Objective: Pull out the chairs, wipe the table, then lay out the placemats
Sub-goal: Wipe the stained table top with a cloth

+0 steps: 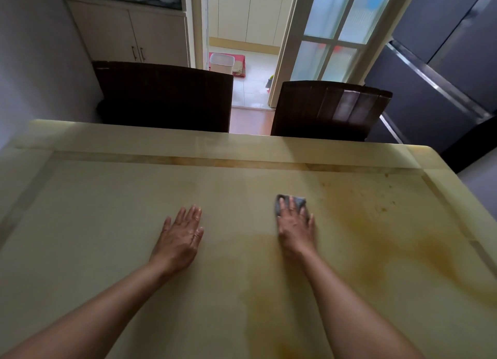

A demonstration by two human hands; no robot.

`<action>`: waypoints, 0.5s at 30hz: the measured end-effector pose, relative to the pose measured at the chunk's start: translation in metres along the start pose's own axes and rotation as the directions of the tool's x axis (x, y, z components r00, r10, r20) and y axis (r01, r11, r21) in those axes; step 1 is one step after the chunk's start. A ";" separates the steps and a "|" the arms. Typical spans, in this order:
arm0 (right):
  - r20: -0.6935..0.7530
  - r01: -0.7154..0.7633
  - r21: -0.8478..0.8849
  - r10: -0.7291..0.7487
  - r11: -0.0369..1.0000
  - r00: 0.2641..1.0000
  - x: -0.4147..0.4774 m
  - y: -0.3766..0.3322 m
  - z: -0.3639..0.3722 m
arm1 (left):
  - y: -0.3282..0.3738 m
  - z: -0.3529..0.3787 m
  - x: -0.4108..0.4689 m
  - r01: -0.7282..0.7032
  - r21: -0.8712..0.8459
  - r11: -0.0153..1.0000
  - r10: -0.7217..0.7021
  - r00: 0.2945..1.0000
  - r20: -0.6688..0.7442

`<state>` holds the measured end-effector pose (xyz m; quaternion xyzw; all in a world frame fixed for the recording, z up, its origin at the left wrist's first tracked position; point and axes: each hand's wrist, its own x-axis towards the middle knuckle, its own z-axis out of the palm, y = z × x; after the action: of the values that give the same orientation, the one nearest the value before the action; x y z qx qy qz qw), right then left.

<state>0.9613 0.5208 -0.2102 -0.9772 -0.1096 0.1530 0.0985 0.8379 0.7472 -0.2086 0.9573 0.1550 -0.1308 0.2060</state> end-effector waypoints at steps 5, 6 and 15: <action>-0.016 -0.174 -0.013 0.173 0.985 0.985 -0.010 0.037 -0.008 | 0.002 0.003 -0.006 0.007 -0.033 0.999 -0.006 1.000 0.028; -0.015 -0.185 -0.013 0.185 0.983 0.983 -0.010 0.033 -0.008 | 0.001 0.002 -0.006 0.004 -0.051 0.999 -0.002 1.000 0.029; 0.087 0.223 0.005 -0.223 0.975 0.971 -0.048 -0.067 0.023 | -0.012 -0.002 -0.022 0.007 -0.120 0.993 -0.007 1.000 -0.003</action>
<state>0.8969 0.5772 -0.2031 -0.9513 -0.2233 0.1833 0.1080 0.8133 0.7534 -0.2043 0.9428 0.1664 -0.1201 0.2625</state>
